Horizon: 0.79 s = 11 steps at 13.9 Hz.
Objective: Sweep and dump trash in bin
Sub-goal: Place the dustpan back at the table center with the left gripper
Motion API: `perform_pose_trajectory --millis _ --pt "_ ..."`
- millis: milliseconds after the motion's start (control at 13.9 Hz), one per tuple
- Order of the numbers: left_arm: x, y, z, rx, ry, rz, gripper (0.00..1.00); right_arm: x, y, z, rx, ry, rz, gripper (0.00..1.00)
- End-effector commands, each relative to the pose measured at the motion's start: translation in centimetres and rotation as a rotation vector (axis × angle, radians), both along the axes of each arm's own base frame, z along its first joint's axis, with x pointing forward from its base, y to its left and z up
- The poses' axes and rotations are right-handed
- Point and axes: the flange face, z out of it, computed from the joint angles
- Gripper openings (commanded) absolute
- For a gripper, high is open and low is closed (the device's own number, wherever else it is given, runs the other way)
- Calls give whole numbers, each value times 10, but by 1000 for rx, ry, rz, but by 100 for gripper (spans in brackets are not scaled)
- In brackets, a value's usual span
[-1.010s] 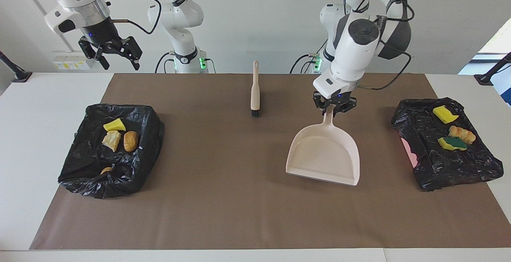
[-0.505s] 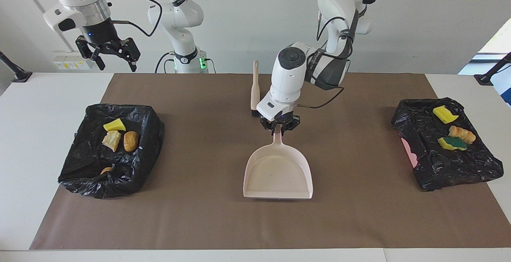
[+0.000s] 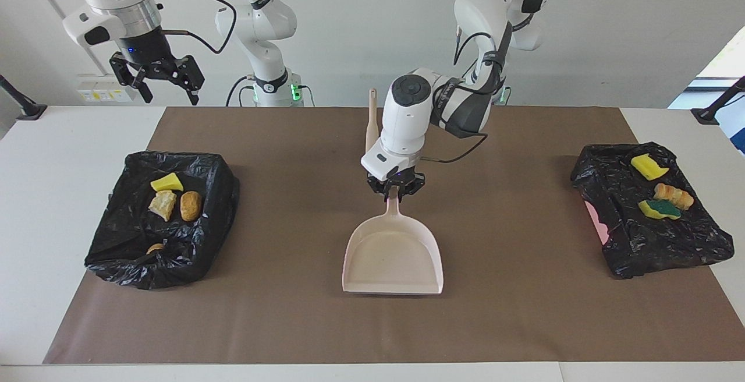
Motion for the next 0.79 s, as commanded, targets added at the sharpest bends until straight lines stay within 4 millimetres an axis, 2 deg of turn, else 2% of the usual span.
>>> perform_pose_trajectory --millis 0,72,216,288,433,577,721 --pt "3 -2 8 -5 -22 10 6 -2 1 -1 -18 -11 30 100" --pt "1 -1 6 0 -16 10 21 -2 1 -1 -18 -11 28 100" --pt "-2 5 -2 23 -2 9 73 -1 1 -1 -7 -13 33 100" --pt "-1 8 0 39 -16 -2 85 0 0 -1 -3 -12 32 100" --pt "-1 19 22 52 -18 -5 100 0 1 0 0 -1 33 100" --pt "-9 36 51 60 -21 -21 100 -3 -4 5 22 63 17 100" --pt "-13 85 83 67 -37 -71 100 2 -1 6 28 54 22 100"
